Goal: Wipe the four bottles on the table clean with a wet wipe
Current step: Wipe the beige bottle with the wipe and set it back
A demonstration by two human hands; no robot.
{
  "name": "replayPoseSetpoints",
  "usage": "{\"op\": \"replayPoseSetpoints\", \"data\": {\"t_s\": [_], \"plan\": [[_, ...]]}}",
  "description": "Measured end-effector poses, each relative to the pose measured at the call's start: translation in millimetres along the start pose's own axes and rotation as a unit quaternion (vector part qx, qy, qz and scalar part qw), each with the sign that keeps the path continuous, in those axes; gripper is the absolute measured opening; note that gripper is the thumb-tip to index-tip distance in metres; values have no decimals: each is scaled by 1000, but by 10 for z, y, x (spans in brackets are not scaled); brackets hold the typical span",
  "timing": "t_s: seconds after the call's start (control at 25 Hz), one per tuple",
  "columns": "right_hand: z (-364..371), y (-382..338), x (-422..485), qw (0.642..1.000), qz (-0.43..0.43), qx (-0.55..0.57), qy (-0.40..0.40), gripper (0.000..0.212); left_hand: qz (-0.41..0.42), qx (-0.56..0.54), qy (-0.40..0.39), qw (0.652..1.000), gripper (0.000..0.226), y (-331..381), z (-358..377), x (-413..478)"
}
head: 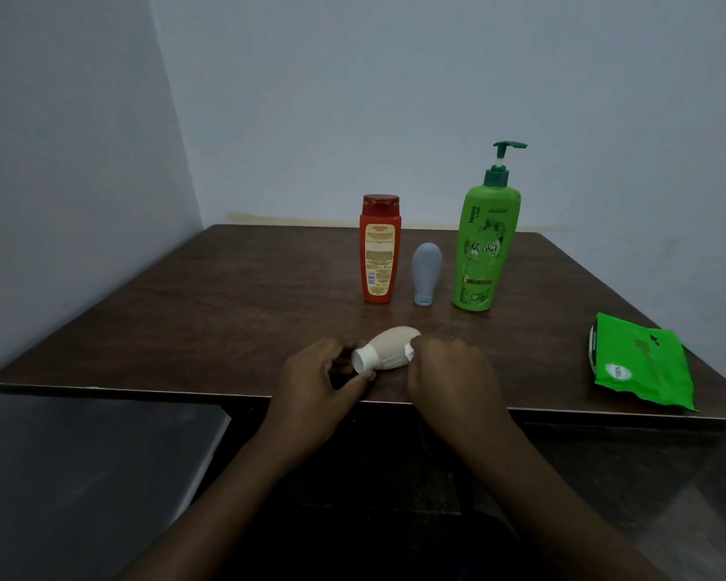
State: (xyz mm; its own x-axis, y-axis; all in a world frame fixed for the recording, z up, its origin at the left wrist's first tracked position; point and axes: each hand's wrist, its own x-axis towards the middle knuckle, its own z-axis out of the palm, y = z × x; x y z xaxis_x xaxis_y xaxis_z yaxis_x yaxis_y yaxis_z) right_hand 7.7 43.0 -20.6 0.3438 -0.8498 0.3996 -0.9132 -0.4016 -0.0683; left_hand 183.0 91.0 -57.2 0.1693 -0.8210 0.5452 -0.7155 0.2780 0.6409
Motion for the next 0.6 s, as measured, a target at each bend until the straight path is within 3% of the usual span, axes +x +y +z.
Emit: {"op": "replayPoseSetpoints", "data": {"t_s": [0.08,0.28,0.4,0.6], "plan": [[71,-43,-20,997,-14,59,42,25,-2,3,1,1000,39,-8,7,8],[166,-116,-64,973,-169,154,31,47,-1,-26,-7,1000,31,-6,13,28],[93,-19,-51,978,-168,123,32,42,-7,-43,-2,999,35,0,13,23],[-181,79,3,985,-165,21,-51,31,-20,-54,-6,998,33,12,-12,17]]}}
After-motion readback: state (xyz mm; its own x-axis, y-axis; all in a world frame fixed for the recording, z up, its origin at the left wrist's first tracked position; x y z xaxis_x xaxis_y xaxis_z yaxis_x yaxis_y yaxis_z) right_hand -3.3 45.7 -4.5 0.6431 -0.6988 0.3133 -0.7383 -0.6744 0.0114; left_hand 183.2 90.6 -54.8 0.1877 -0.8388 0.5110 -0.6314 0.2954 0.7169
